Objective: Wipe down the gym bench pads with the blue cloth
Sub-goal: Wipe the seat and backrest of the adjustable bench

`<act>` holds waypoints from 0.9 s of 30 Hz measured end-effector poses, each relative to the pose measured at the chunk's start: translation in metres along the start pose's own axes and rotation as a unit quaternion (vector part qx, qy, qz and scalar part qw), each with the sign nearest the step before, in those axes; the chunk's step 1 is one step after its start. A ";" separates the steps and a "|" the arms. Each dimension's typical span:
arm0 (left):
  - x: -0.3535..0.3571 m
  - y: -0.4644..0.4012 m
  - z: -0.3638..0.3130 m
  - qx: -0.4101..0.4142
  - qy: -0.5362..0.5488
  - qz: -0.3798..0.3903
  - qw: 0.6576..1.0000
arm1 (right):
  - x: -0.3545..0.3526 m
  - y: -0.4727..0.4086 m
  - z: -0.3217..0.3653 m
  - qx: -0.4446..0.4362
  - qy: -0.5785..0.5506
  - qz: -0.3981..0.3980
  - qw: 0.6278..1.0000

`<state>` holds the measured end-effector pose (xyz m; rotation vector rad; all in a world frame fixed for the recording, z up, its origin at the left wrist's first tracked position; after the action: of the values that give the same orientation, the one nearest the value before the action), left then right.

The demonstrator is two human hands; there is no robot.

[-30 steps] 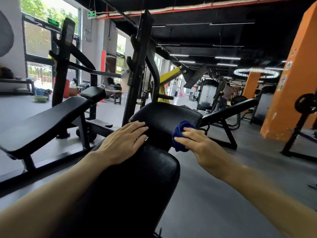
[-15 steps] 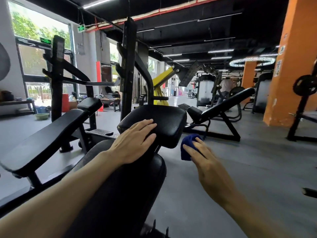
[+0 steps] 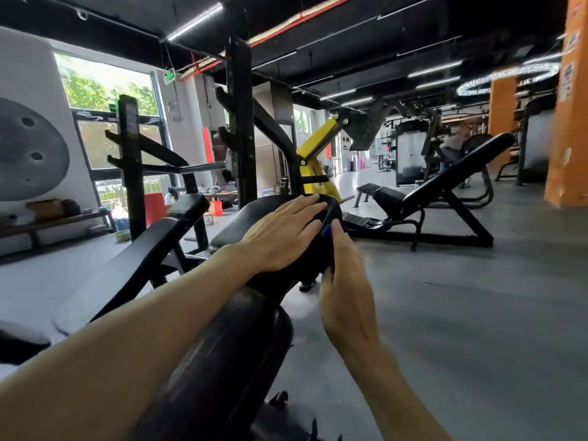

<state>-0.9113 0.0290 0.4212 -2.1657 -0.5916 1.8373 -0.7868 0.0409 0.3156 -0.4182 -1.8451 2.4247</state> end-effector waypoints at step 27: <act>0.028 -0.004 -0.001 -0.003 0.107 -0.033 0.994 | 0.035 -0.032 -0.080 -0.058 -0.251 -0.098 0.961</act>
<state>-0.9071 0.0456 0.3981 -2.2785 -0.6131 1.5454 -0.8041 0.1319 0.3203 0.4034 -2.0897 2.4448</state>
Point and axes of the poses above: each hand's wrist, its own y-axis away from the middle knuckle, its own x-axis out of the palm, z = x × y, the point moved 3 cm from there along -y, towards the middle knuckle, and after that the axes turned 15 degrees about -x, right-handed, at the moved point
